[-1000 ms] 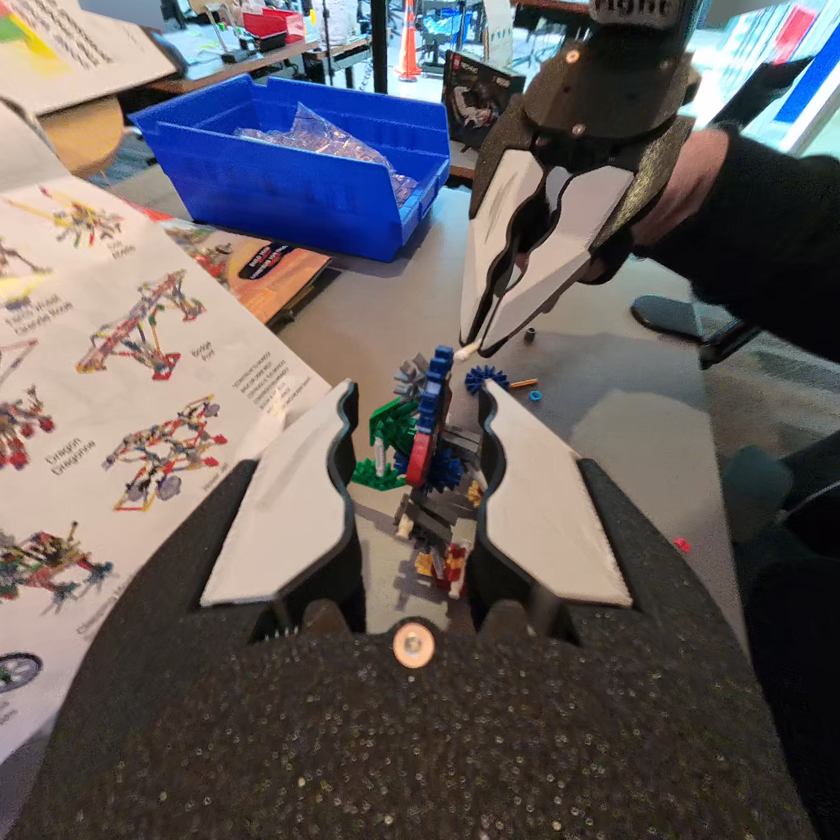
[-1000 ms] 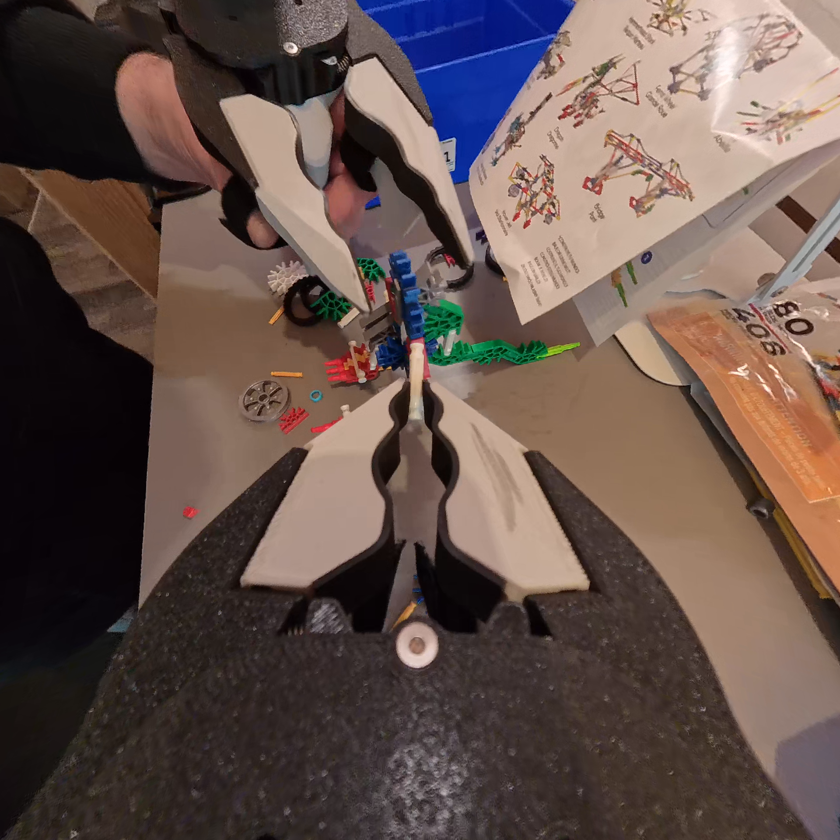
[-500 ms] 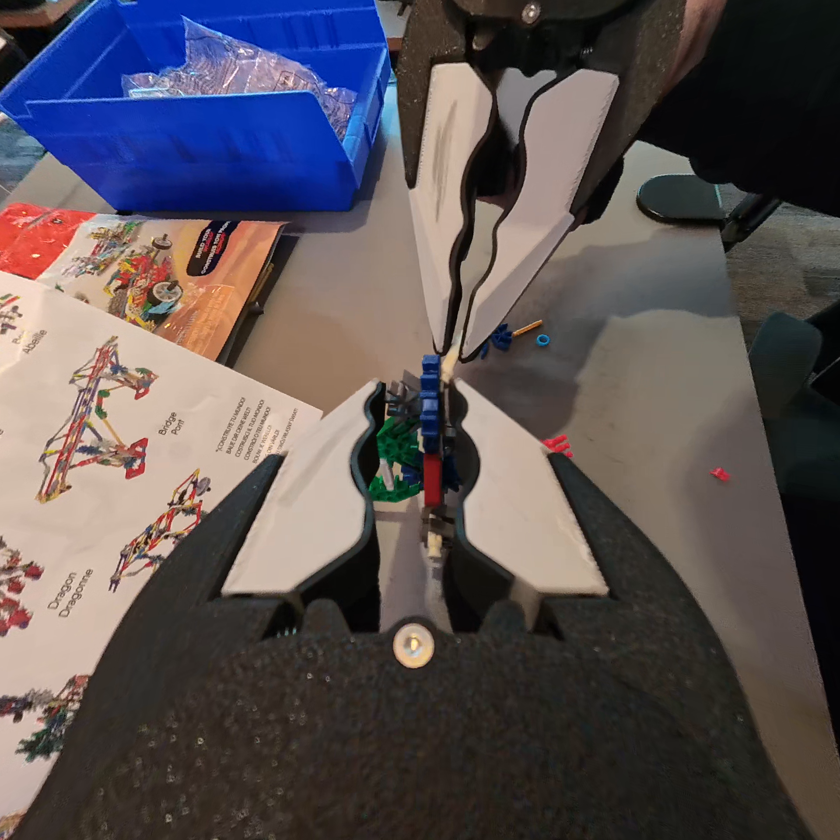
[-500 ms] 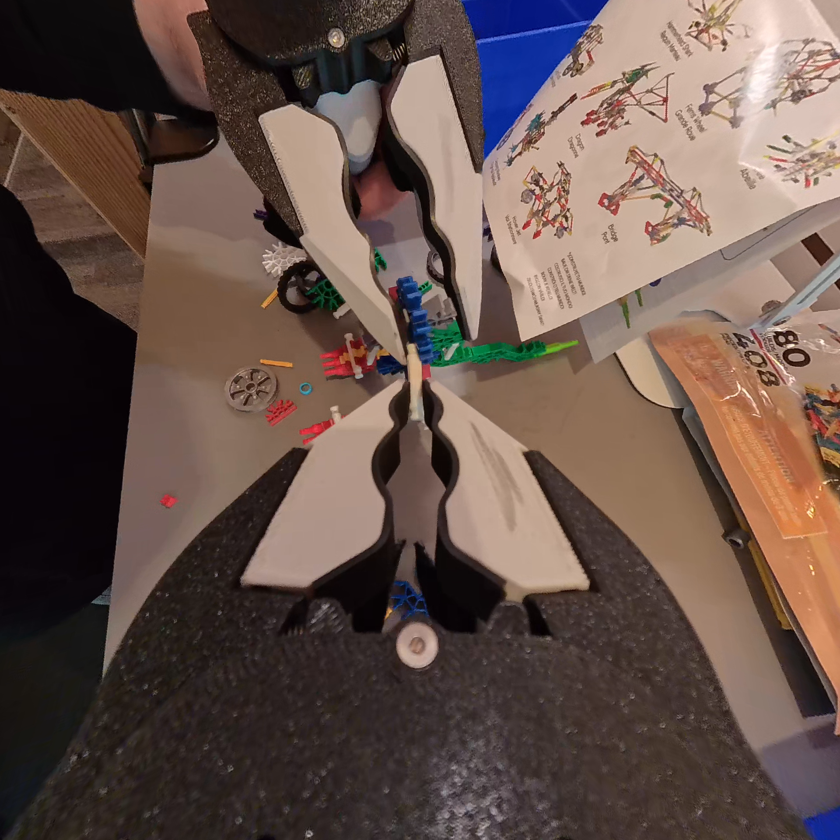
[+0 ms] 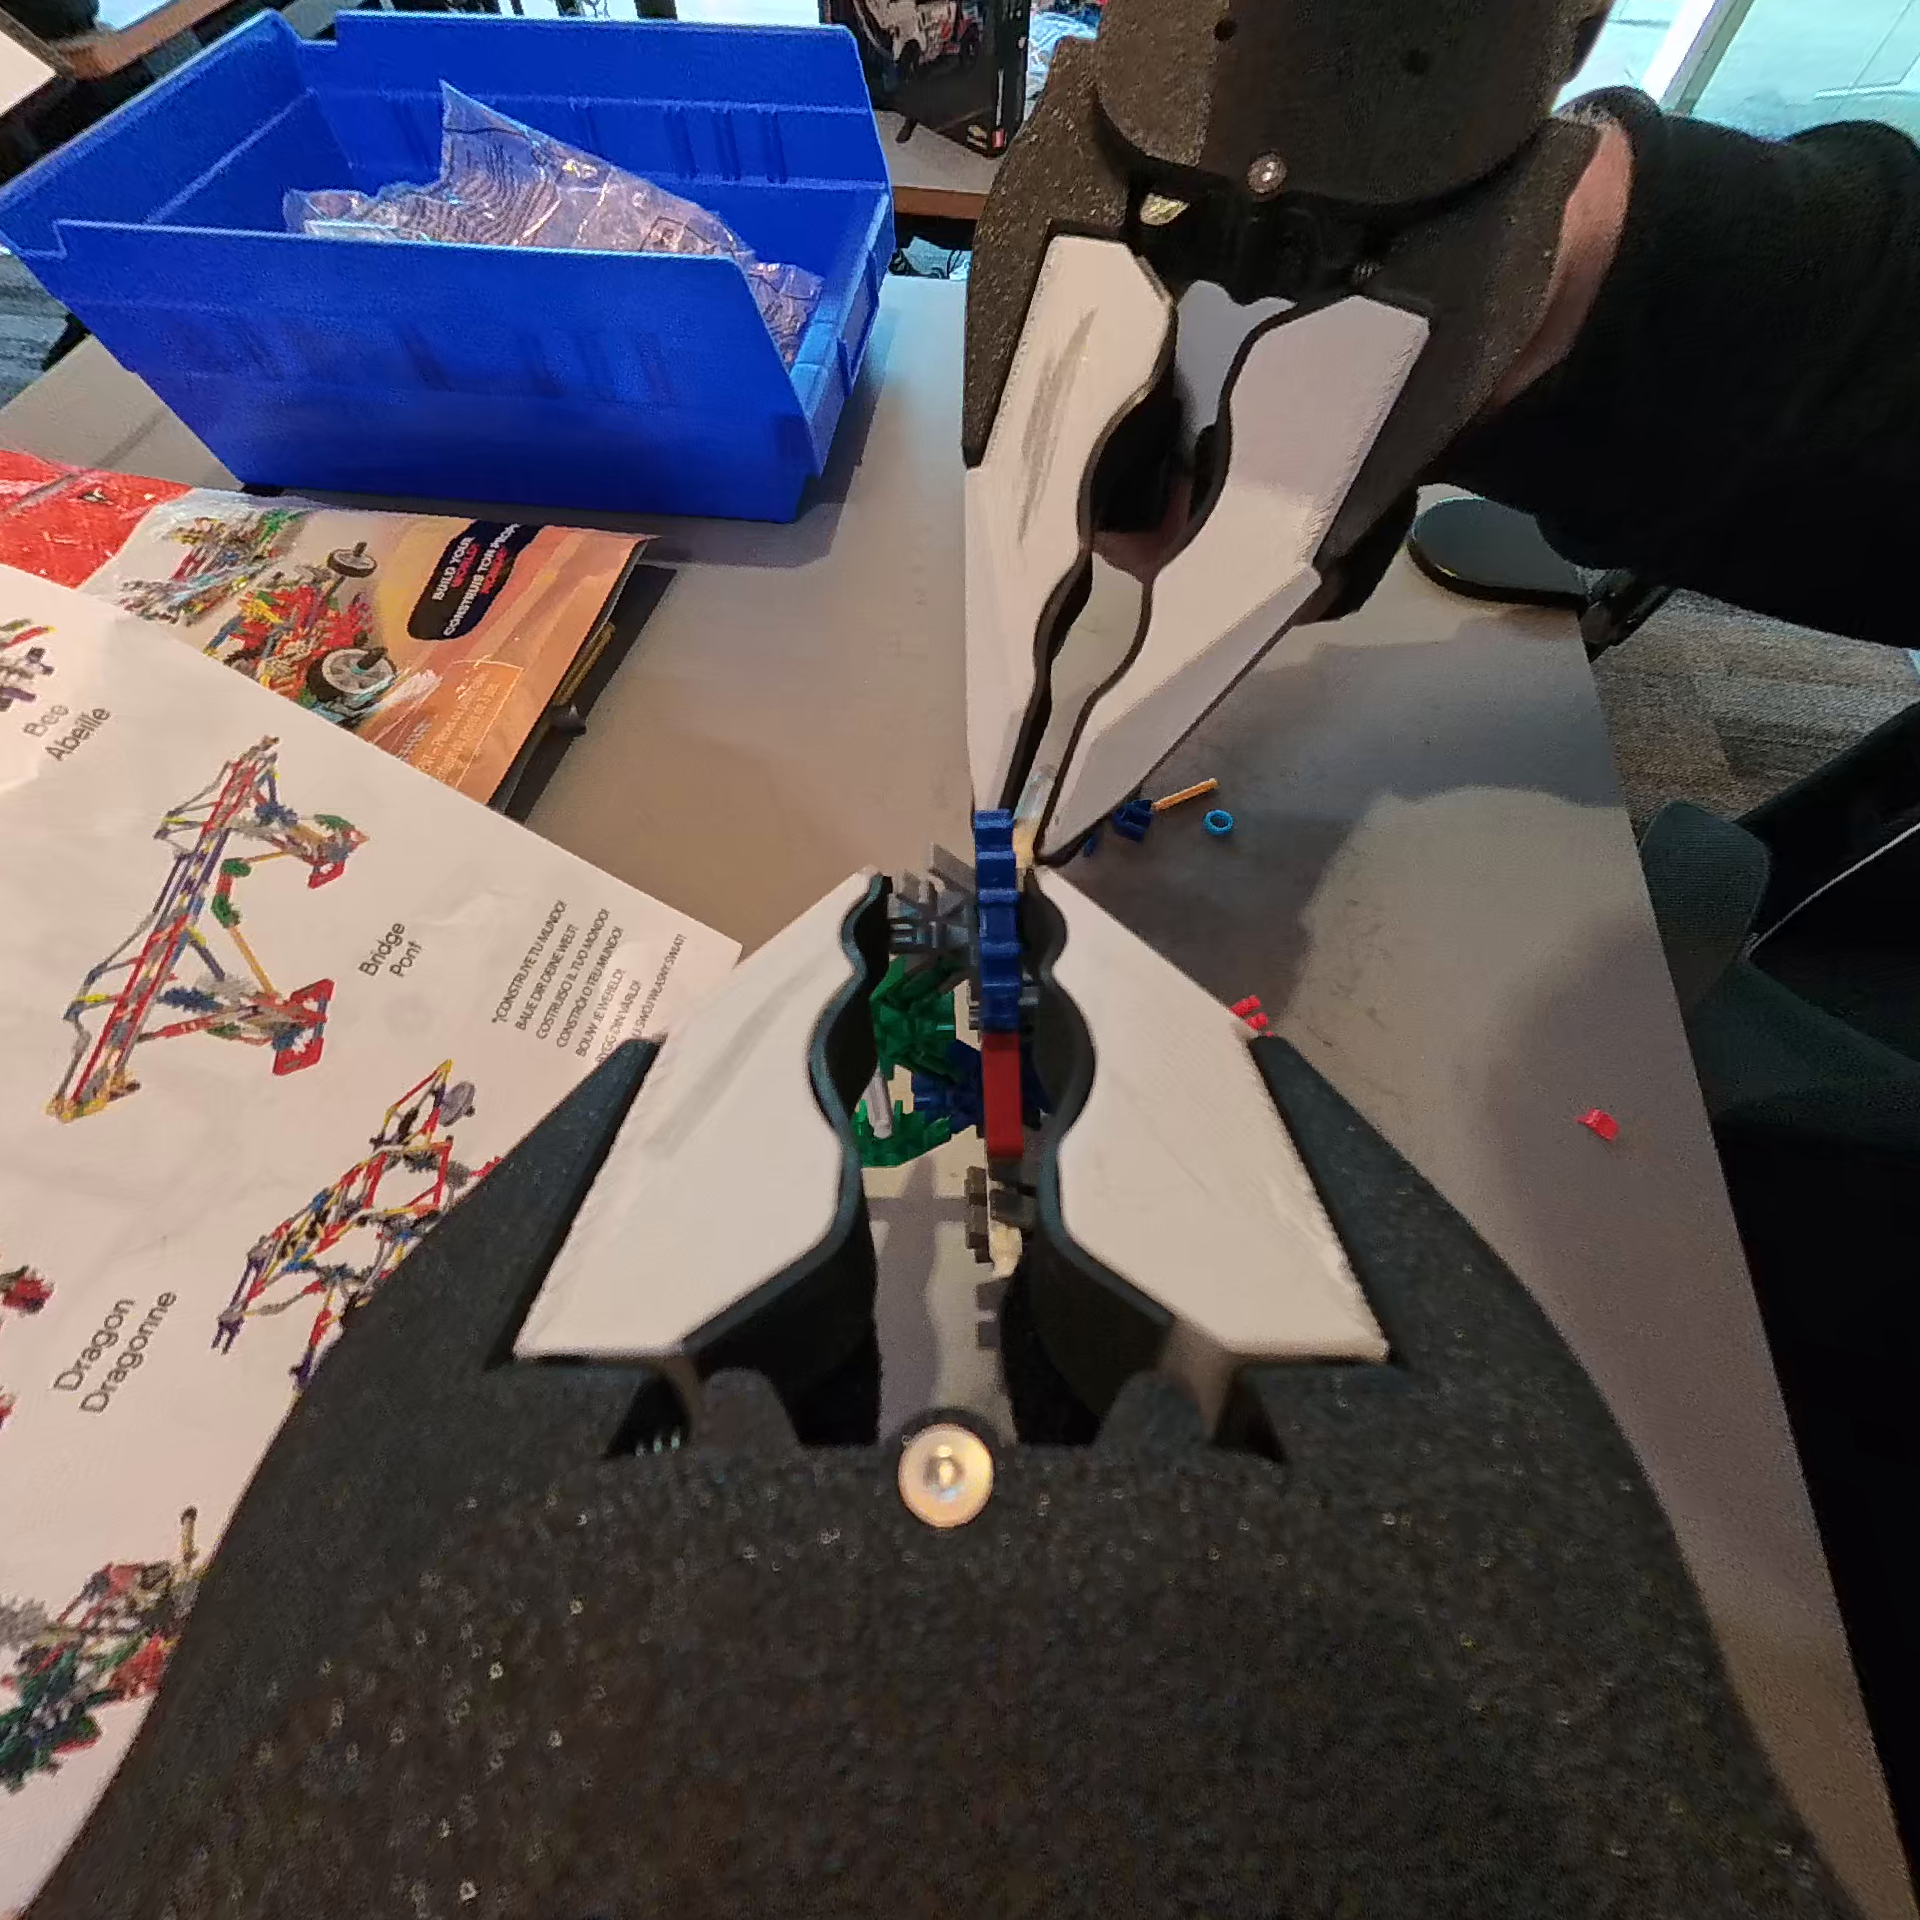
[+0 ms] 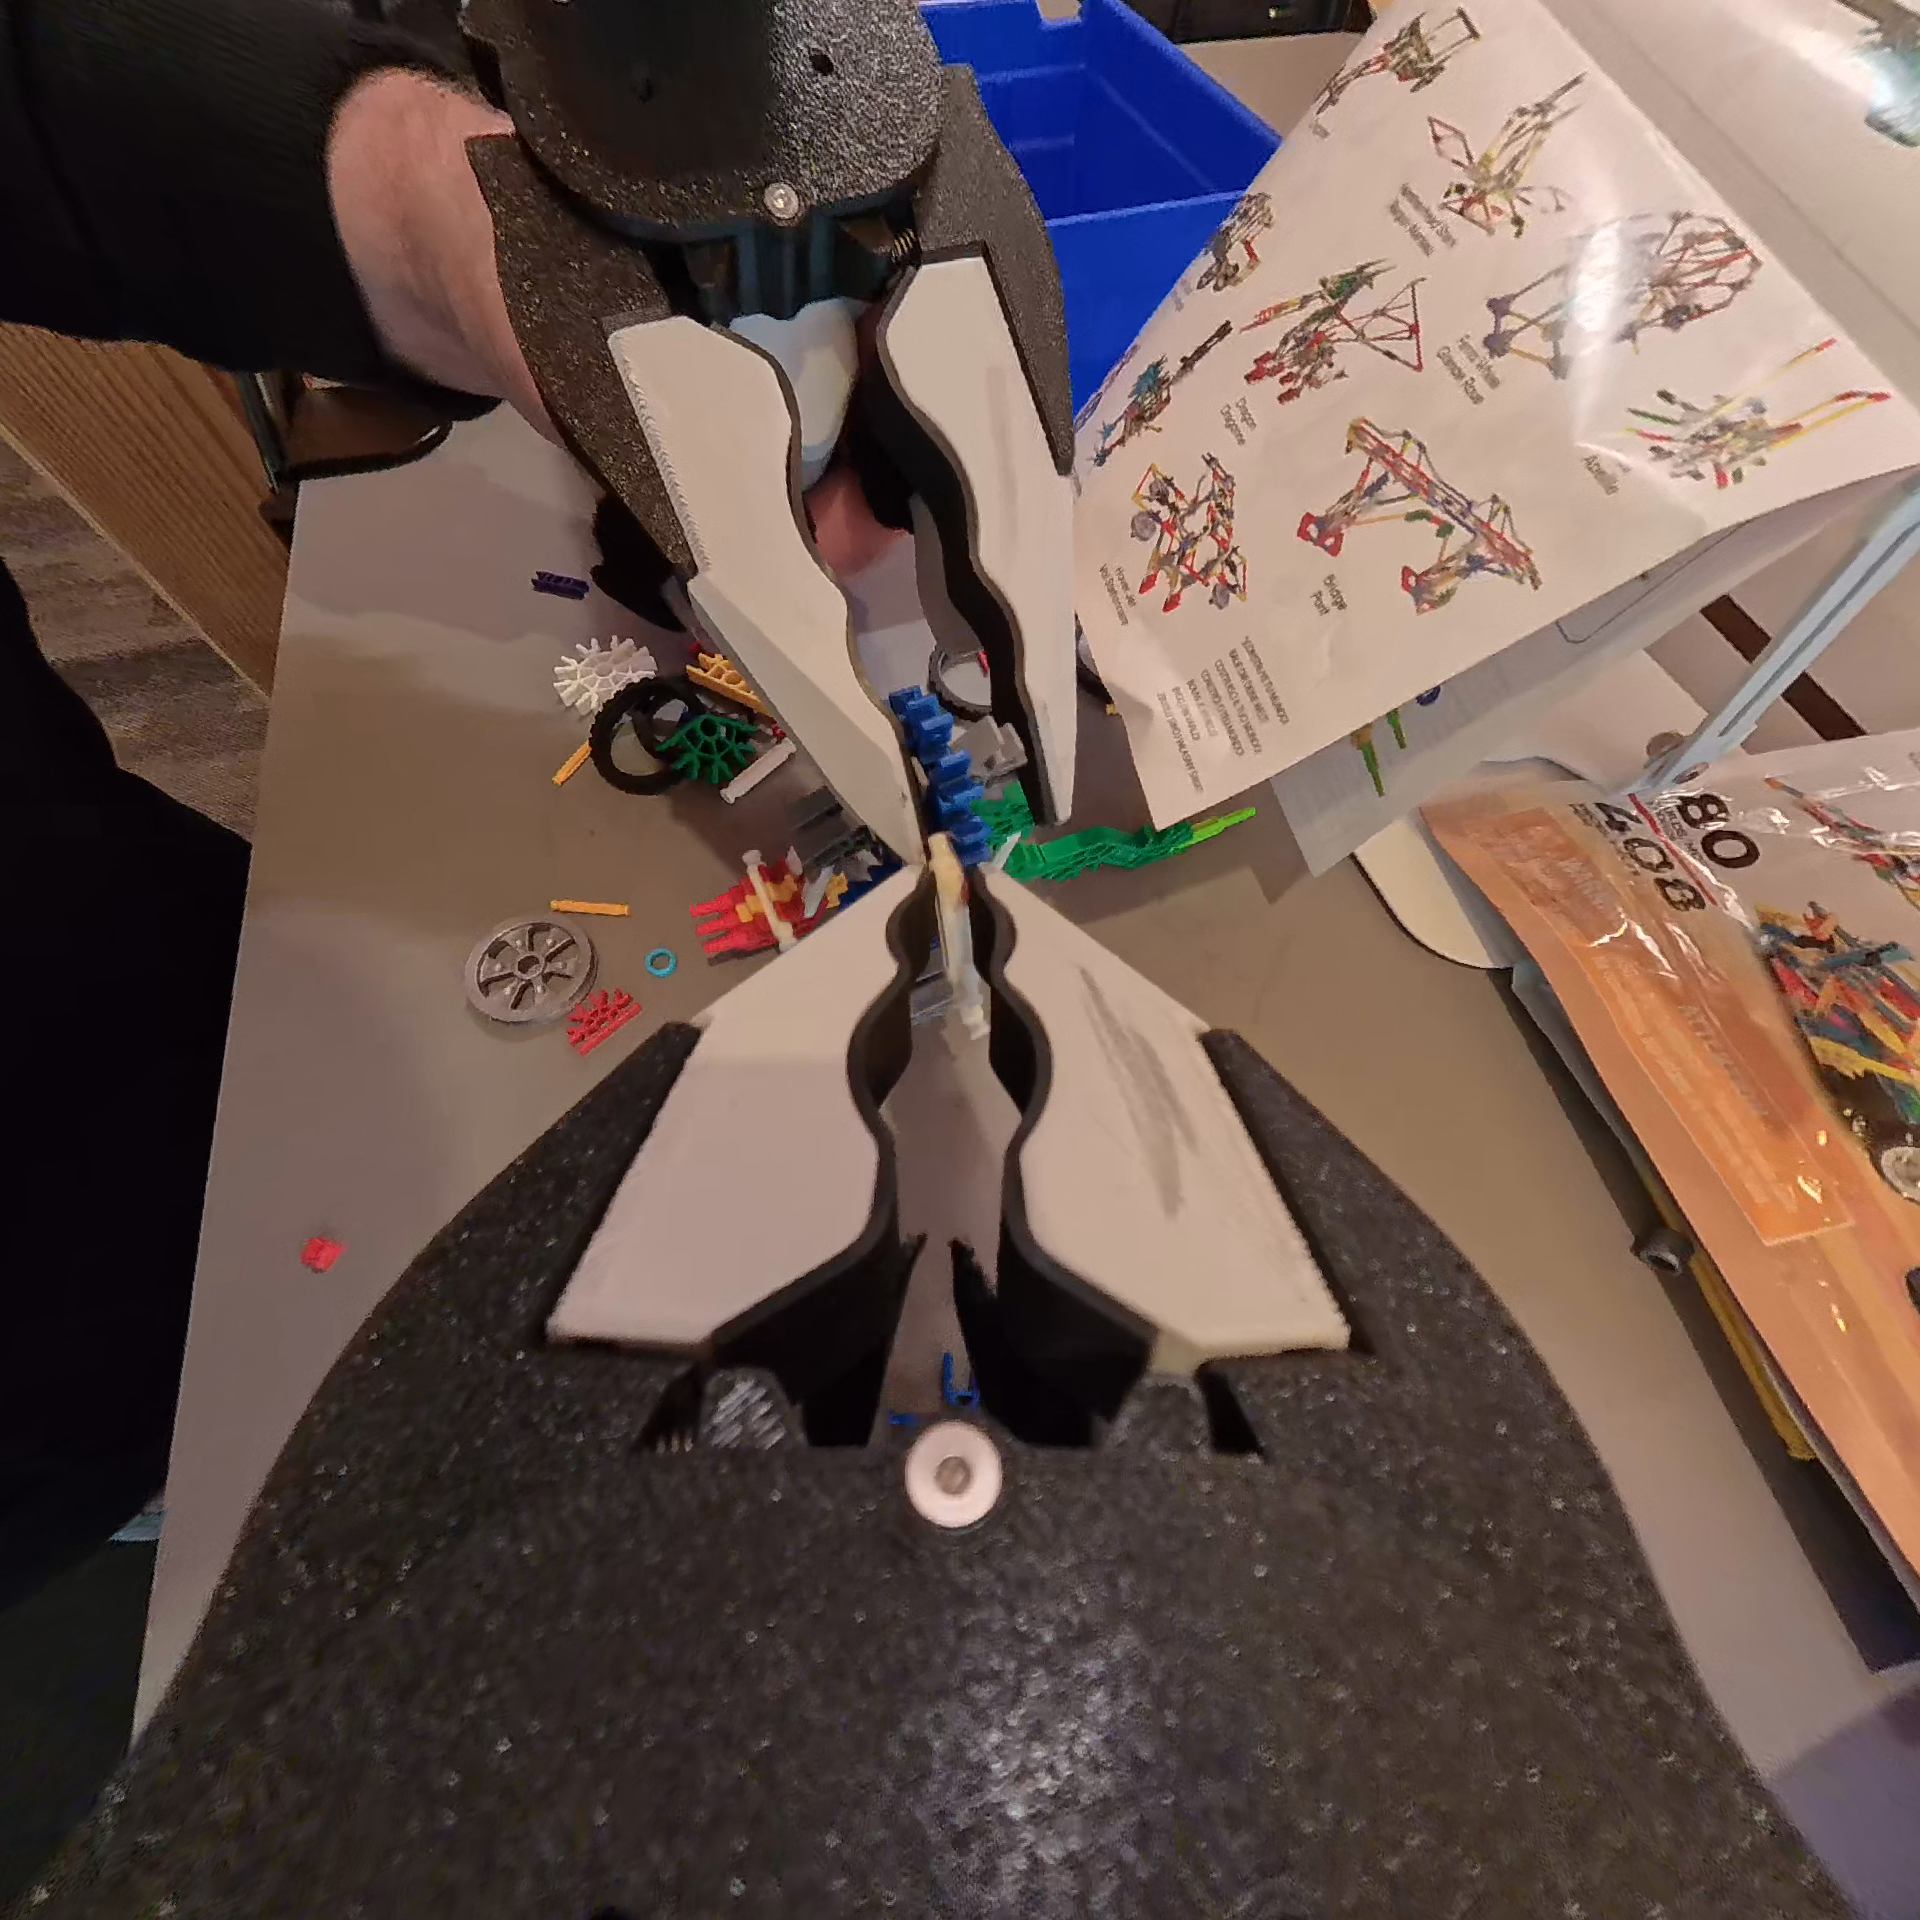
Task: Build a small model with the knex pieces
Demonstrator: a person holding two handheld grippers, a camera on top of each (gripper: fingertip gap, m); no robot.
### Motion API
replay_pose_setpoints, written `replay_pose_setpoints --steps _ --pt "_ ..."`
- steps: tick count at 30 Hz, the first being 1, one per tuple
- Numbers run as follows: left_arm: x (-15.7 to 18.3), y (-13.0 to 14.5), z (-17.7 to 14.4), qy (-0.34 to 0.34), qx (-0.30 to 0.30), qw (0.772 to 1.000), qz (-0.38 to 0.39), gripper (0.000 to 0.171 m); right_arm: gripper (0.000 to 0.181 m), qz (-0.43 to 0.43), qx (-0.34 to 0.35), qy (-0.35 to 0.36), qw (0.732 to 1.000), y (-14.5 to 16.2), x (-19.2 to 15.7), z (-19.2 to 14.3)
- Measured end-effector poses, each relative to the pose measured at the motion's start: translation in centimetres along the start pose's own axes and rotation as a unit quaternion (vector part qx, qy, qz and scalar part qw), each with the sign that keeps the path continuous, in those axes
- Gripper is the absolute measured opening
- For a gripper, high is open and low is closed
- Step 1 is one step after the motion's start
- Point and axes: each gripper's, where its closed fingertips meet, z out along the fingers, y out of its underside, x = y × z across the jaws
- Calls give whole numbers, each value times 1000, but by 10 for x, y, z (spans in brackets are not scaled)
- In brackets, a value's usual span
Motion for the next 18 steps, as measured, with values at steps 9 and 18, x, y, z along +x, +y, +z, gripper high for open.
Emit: replay_pose_setpoints --steps 9,18 --pt "7 -3 -3 29 19 999 -18 20 13 -11 21 -3 1000 -4 -1 -1" --pt "14 -4 -5 51 28 998 -26 20 8 -19 51 -60 997 -6 -12 -2"
